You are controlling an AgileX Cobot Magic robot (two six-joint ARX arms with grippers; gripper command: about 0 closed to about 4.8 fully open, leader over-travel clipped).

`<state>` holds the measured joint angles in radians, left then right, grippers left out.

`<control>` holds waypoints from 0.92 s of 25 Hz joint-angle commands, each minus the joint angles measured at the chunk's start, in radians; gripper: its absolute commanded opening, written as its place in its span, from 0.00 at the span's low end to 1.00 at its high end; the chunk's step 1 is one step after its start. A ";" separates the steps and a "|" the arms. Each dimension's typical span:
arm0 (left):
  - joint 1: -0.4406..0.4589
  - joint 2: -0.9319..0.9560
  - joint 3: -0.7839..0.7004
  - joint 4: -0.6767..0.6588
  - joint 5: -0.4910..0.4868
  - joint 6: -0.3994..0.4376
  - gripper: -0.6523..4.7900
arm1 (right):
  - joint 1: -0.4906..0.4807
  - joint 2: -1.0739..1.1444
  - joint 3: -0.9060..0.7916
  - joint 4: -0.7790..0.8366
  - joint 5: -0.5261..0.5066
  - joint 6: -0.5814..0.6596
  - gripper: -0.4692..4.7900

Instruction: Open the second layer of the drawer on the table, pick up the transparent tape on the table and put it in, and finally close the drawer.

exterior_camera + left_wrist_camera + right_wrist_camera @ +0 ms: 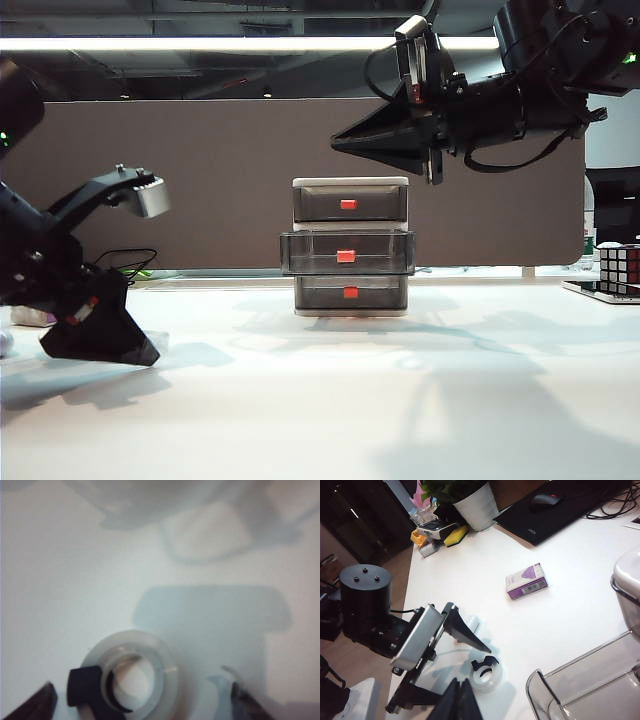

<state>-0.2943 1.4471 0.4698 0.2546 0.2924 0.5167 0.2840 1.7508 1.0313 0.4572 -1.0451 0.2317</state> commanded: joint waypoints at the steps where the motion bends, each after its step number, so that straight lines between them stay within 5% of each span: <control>1: -0.002 0.042 0.002 0.065 0.008 -0.007 0.98 | 0.002 -0.006 0.003 0.010 -0.005 -0.004 0.08; 16: -0.002 0.131 0.002 0.102 0.020 -0.249 0.98 | 0.002 -0.008 0.003 -0.043 -0.006 -0.031 0.08; 23: -0.002 0.131 0.002 0.063 0.026 -0.264 0.96 | 0.002 -0.010 0.003 -0.043 -0.005 -0.031 0.08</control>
<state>-0.2943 1.5719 0.4805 0.4030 0.3149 0.2687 0.2844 1.7496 1.0317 0.4084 -1.0447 0.2077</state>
